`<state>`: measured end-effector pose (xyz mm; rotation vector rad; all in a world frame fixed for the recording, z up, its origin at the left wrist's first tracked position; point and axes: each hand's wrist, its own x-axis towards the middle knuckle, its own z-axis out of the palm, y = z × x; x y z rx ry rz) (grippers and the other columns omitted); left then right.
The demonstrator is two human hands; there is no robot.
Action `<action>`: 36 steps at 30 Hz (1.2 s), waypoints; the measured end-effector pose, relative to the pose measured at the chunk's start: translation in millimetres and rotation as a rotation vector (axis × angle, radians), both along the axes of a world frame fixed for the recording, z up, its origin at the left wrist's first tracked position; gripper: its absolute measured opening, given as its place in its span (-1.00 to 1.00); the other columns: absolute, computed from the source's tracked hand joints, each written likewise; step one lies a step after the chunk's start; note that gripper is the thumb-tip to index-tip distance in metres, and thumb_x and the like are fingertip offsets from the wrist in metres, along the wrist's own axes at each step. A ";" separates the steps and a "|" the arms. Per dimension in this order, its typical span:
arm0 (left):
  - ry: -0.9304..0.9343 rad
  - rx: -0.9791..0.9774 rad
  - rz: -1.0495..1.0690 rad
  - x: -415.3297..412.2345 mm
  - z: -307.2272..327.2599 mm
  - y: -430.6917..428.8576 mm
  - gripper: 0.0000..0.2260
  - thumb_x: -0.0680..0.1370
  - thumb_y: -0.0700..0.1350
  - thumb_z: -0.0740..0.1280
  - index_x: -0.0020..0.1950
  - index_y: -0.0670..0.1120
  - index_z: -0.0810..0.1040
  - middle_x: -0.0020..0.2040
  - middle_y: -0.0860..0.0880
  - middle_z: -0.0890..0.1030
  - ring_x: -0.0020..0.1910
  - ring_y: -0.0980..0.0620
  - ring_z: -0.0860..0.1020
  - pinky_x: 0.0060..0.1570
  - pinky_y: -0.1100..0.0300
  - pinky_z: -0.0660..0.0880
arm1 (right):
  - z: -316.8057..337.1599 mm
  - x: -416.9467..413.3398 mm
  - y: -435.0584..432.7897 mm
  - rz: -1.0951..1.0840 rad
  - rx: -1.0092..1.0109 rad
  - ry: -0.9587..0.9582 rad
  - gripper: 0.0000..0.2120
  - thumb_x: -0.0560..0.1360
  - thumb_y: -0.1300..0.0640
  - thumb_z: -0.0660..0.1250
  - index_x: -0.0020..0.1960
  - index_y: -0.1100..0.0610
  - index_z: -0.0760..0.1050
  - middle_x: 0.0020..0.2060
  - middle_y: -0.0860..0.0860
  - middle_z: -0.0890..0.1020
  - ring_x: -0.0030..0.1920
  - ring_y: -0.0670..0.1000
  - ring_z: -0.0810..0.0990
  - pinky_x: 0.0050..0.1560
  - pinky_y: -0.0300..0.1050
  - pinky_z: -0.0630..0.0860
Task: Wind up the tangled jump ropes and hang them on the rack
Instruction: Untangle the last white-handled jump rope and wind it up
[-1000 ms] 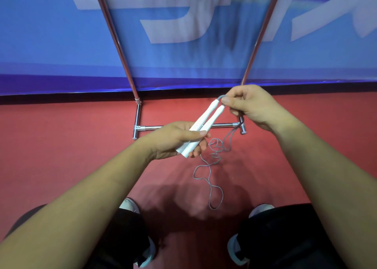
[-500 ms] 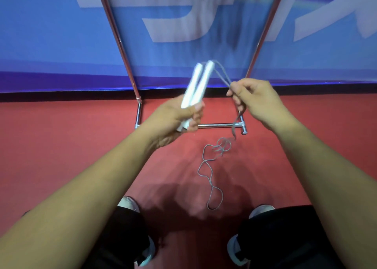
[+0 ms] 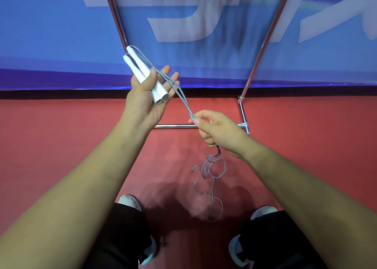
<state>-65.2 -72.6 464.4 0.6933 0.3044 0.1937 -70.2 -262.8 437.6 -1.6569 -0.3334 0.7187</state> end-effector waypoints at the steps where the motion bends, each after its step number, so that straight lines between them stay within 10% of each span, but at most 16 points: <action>1: 0.025 -0.029 0.008 0.0 0.2 -0.4 -0.65 0.69 -0.15 0.20 0.47 -0.12 0.29 0.26 -0.20 0.60 0.22 -0.22 0.61 0.20 -0.12 0.57 | -0.3 -1.0 0.7 0.005 -0.012 0.000 -0.87 0.68 0.16 0.18 0.07 0.19 0.47 -0.54 -0.10 0.26 -0.54 -0.11 0.13 -0.50 -0.28 0.12; 7: 0.163 -0.086 -0.001 -2.6 1.8 -6.7 -0.65 0.70 0.03 0.14 0.36 -0.14 0.48 0.39 -0.11 0.54 0.40 -0.09 0.49 0.39 0.02 0.40 | -6.1 -10.0 9.0 0.061 -0.111 -0.031 -0.80 0.65 0.16 0.23 0.10 0.18 0.62 -0.56 -0.13 0.30 -0.51 -0.08 0.17 -0.48 -0.26 0.15; 15: 0.138 -0.049 -0.166 -5.0 -0.7 -12.1 -0.74 0.68 0.18 0.13 0.35 0.22 0.41 0.10 -0.17 0.70 0.04 -0.14 0.69 0.01 0.04 0.61 | 12.5 -18.7 12.0 0.188 -0.168 -0.126 -0.79 0.64 0.21 0.24 0.09 0.26 0.63 -0.51 -0.03 0.31 -0.56 -0.15 0.21 -0.53 -0.34 0.22; 18: 0.201 0.182 -0.043 -1.3 -6.4 -12.2 -0.82 0.68 0.08 0.21 0.24 0.08 0.42 -0.37 0.01 0.52 -0.47 0.07 0.48 -0.44 0.28 0.39 | 19.9 -13.9 7.0 0.198 -0.194 -0.201 -0.80 0.64 0.20 0.23 0.02 0.25 0.61 -0.53 -0.06 0.33 -0.58 -0.17 0.25 -0.51 -0.35 0.25; 21: 0.188 0.572 -0.022 1.4 -17.9 -13.9 -0.88 0.68 -0.06 0.25 0.02 -0.02 0.34 -0.40 0.02 0.29 -0.52 0.11 0.23 -0.50 0.27 0.19 | 26.7 -11.8 0.8 0.290 -0.304 -0.290 -0.87 0.61 0.16 0.31 0.05 0.20 0.59 -0.58 -0.14 0.44 -0.53 -0.15 0.44 -0.41 -0.21 0.42; 25: 0.282 1.032 -0.075 1.1 -28.4 -16.2 -0.80 0.65 -0.14 0.29 -0.12 -0.12 0.34 -0.39 -0.04 0.36 -0.54 0.04 0.36 -0.50 0.23 0.32 | 38.1 -4.7 -15.5 0.298 -0.318 -0.262 -0.91 0.56 0.27 0.35 0.04 0.21 0.59 -0.56 -0.11 0.46 -0.55 -0.09 0.44 -0.45 -0.20 0.42; 36: 0.381 1.116 -0.685 -13.1 -27.6 -24.2 -0.90 0.62 -0.30 0.24 -0.07 -0.15 0.42 -0.34 -0.13 0.60 -0.59 0.02 0.38 -0.56 0.29 0.31 | 62.8 26.5 -52.7 0.096 -0.394 -0.443 -0.88 0.45 0.15 0.52 -0.20 0.18 0.65 -0.54 -0.06 0.38 -0.50 -0.12 0.31 -0.47 -0.21 0.32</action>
